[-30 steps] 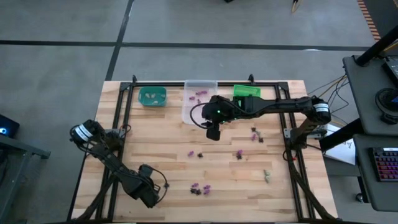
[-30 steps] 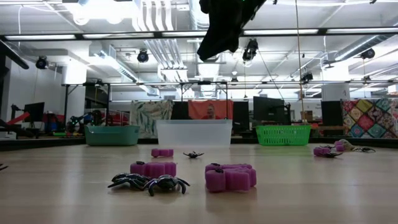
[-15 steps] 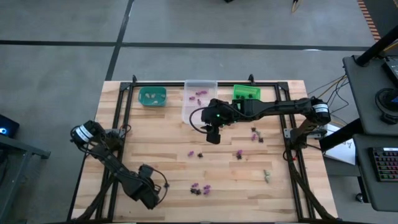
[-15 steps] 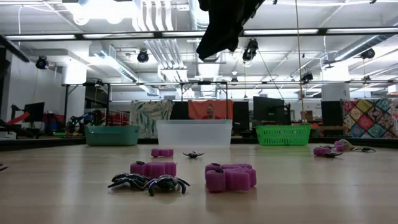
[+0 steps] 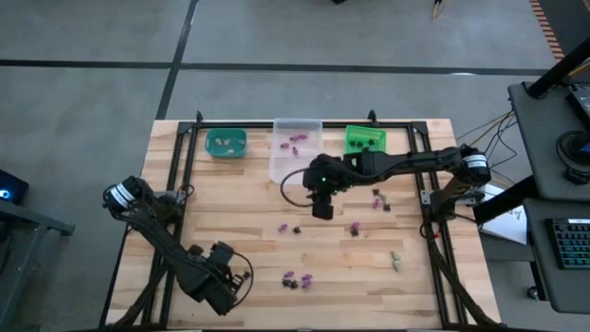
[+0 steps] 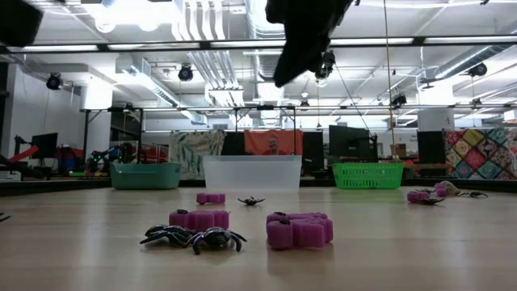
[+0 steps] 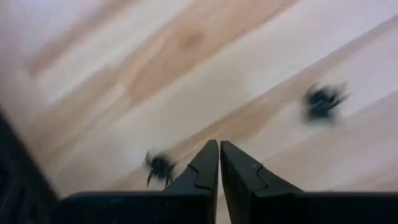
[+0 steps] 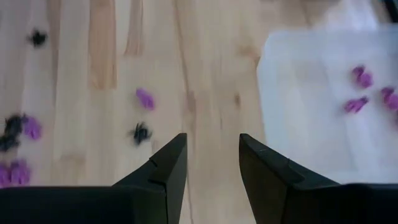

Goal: Sort Halloween decoration
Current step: Put the black spider toy into the green bin

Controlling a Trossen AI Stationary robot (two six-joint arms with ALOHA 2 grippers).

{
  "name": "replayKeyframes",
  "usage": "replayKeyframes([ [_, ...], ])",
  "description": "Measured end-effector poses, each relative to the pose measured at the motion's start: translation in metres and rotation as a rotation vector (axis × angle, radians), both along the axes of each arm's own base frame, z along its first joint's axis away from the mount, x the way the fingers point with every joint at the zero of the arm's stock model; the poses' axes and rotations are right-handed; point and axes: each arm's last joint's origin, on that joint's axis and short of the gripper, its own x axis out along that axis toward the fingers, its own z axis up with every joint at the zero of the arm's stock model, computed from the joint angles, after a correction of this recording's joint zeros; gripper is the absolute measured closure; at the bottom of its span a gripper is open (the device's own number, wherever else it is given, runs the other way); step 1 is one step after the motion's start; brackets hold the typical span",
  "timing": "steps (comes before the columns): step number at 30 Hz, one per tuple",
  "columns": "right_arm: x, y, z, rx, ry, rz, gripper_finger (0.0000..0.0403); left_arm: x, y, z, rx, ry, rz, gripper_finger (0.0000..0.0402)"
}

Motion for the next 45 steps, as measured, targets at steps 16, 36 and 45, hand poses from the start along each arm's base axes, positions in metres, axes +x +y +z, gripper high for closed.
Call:
replayKeyframes([
  [16, -0.013, 0.024, -0.083, 0.057, -0.035, 0.003, 0.0280, -0.009, 0.022, 0.053, 0.103, -0.307, -0.142, 0.0402],
  [36, -0.011, 0.034, -0.084, 0.082, -0.088, 0.010, 0.0281, -0.005, -0.010, -0.028, -0.070, 0.258, 0.023, 0.0322],
  [45, -0.011, 0.034, -0.084, 0.082, -0.088, 0.011, 0.0282, -0.005, -0.011, -0.038, -0.027, 0.282, 0.006, 0.0258],
])
